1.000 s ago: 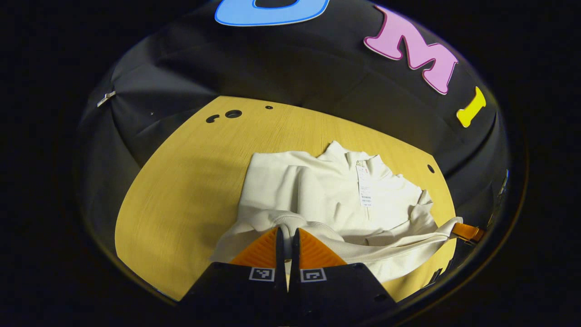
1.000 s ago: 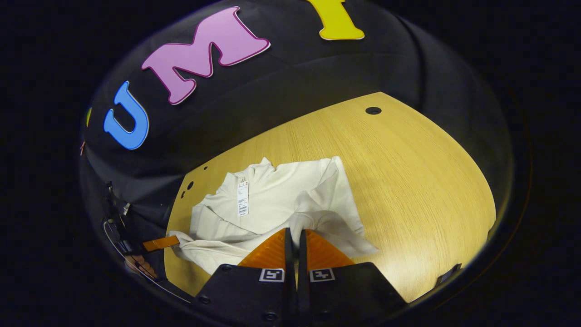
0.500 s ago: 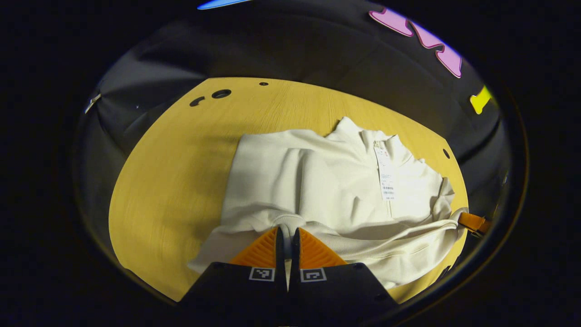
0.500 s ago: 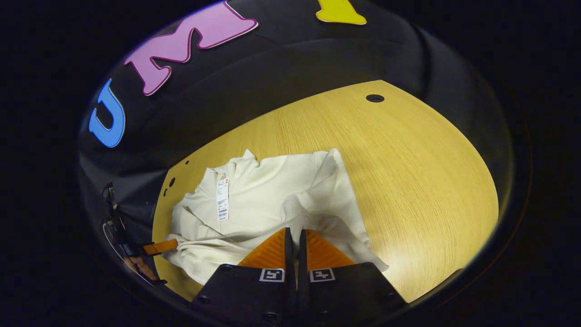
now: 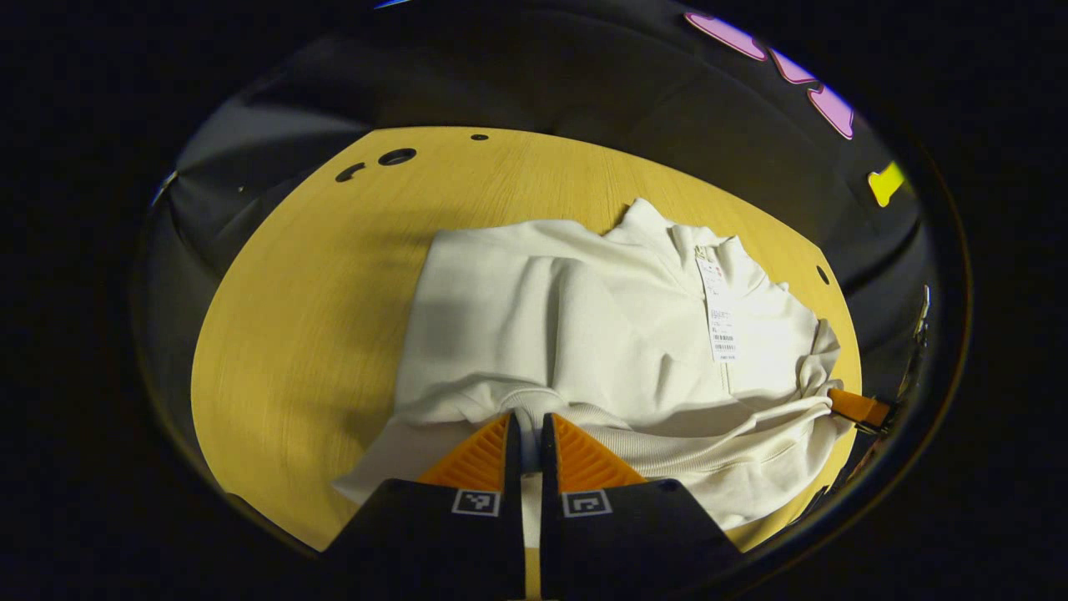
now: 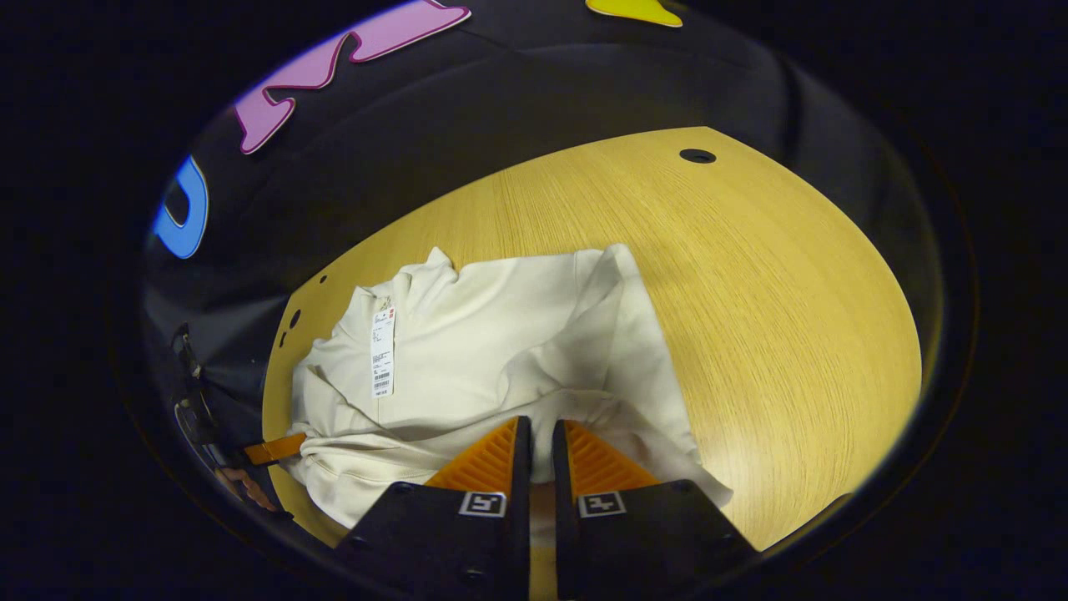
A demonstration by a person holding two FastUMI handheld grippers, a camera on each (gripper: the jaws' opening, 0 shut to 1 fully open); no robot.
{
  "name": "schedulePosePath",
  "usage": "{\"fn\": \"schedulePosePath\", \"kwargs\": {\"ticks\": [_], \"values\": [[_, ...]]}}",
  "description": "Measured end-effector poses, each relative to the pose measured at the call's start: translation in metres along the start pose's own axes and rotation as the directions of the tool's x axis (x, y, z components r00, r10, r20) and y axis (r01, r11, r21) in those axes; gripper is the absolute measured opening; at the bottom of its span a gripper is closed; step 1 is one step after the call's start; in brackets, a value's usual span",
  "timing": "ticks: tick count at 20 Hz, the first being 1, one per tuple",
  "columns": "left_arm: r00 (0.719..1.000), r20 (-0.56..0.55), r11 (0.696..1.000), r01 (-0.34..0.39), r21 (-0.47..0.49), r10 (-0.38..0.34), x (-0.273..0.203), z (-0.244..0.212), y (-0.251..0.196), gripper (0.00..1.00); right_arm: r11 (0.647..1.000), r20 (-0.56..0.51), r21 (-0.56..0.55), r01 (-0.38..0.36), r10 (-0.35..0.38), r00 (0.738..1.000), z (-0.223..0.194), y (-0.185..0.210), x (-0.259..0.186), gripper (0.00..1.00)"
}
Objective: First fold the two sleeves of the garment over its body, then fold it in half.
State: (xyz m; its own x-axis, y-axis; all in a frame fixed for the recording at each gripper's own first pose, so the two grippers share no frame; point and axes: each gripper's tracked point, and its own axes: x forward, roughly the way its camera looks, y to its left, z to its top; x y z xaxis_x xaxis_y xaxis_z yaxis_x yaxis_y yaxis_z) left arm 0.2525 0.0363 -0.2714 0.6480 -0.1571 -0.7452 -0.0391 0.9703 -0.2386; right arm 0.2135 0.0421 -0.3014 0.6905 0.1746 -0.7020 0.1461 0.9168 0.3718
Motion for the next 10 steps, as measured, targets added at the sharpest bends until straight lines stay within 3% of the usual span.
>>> {"fn": "schedulePosePath", "kwargs": {"ticks": [3, 6, 8, 9, 10], "values": [[1.0, -0.005, 1.0, -0.02, -0.005, 0.02, 0.0, 0.0, 0.004, 0.16, 1.0, -0.001, 0.004, 0.01, -0.01, 1.0, 0.0, -0.002, 0.0, 0.2], [0.999, -0.015, 0.999, -0.047, -0.007, 0.047, -0.001, 0.0, 0.004, 0.22, 1.0, -0.005, 0.011, 0.016, -0.016, 1.0, 0.001, -0.004, -0.004, 0.3], [0.997, -0.017, 0.997, -0.07, 0.006, 0.071, -0.002, 0.0, 0.007, 0.28, 1.0, 0.009, -0.005, 0.026, -0.026, 1.0, 0.003, -0.005, -0.01, 0.27], [0.997, -0.013, 0.997, -0.077, 0.001, 0.077, -0.004, 0.001, 0.007, 0.34, 0.999, 0.016, -0.019, 0.028, -0.028, 0.999, 0.005, -0.007, -0.014, 0.4], [0.995, -0.002, 0.995, -0.095, -0.001, 0.095, -0.006, 0.002, 0.01, 0.34, 0.999, 0.021, -0.027, 0.019, -0.019, 1.0, 0.005, -0.005, -0.019, 0.68]]}}
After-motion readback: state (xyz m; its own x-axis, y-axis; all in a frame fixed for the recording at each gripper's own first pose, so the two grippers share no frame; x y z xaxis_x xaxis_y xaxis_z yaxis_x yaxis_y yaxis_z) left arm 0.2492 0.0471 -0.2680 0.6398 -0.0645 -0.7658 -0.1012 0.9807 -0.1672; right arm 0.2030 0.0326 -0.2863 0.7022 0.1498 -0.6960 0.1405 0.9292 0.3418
